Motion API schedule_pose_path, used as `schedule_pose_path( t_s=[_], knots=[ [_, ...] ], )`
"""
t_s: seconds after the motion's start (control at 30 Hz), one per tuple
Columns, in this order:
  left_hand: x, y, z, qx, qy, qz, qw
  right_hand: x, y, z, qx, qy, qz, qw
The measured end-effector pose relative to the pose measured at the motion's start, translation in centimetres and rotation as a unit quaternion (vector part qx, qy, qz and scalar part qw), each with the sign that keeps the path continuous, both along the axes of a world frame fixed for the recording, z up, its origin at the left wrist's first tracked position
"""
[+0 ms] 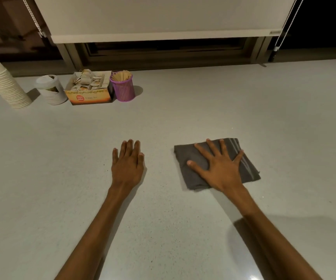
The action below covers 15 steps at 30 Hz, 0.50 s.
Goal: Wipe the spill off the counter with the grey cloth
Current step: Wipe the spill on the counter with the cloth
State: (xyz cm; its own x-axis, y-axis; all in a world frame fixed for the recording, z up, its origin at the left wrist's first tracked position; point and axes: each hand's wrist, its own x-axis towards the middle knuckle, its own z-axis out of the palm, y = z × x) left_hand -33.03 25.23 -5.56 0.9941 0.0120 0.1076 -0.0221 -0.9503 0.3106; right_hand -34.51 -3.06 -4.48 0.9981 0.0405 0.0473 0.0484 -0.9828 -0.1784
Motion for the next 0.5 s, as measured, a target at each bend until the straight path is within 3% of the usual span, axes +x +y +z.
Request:
schedule_pose_path(
  t_s=[0.23,0.5],
  knots=[
    [0.0,-0.9,0.6,0.0,0.012,0.022,1.0,8.4,3.8,1.5,0.049,0.053,-0.044,0.996],
    [0.0,-0.5,0.3,0.014,0.012,0.022,1.0,-3.0,5.0,-1.0,-0.005,-0.023,0.037,0.999]
  ],
)
